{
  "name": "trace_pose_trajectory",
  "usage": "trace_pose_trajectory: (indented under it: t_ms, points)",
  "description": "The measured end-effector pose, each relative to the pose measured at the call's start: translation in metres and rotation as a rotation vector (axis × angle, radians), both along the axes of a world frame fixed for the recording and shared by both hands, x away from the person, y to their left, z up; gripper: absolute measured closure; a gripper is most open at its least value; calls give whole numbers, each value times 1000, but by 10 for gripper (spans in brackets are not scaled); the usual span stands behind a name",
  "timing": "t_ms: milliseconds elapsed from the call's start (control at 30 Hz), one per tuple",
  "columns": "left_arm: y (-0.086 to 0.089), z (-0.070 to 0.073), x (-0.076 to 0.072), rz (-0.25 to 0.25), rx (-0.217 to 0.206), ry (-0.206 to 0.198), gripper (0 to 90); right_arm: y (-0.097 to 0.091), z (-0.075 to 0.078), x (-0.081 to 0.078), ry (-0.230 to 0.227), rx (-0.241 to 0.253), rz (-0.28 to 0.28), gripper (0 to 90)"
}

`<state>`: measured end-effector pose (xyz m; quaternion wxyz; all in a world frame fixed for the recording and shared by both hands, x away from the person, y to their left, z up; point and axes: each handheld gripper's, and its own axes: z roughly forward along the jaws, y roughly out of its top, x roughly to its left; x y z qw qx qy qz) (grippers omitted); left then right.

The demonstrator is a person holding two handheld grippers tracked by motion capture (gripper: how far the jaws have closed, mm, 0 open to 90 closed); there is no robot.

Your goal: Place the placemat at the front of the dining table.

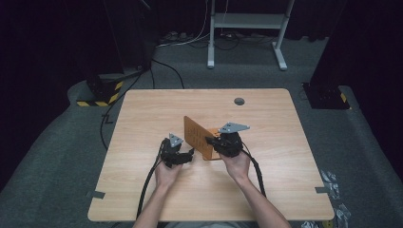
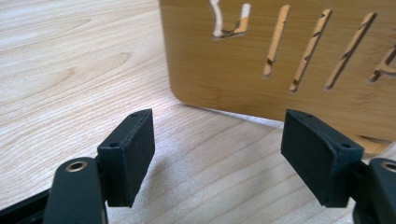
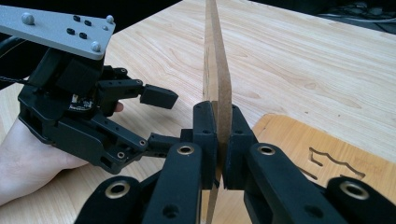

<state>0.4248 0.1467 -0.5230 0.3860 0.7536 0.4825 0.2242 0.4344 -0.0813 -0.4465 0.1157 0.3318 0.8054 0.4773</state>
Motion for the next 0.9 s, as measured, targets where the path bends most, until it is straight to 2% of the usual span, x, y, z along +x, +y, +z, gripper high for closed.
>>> trace_pose_trajectory:
  t_ms: [300, 433, 733, 900]
  points:
    - [2, -1, 2, 19, -2, 12, 262, -7, 3, -2, 1, -6, 6, 866]
    - [2, -1, 2, 34, 12, 19, 271, -10, 3, -2, 6, -1, 9, 866]
    - [3, -3, 4, 52, 1, 38, 275, -20, 11, -4, -11, 14, -7, 866]
    - [4, -3, 5, 66, -14, 49, 278, -23, 13, -4, -2, 11, -10, 866]
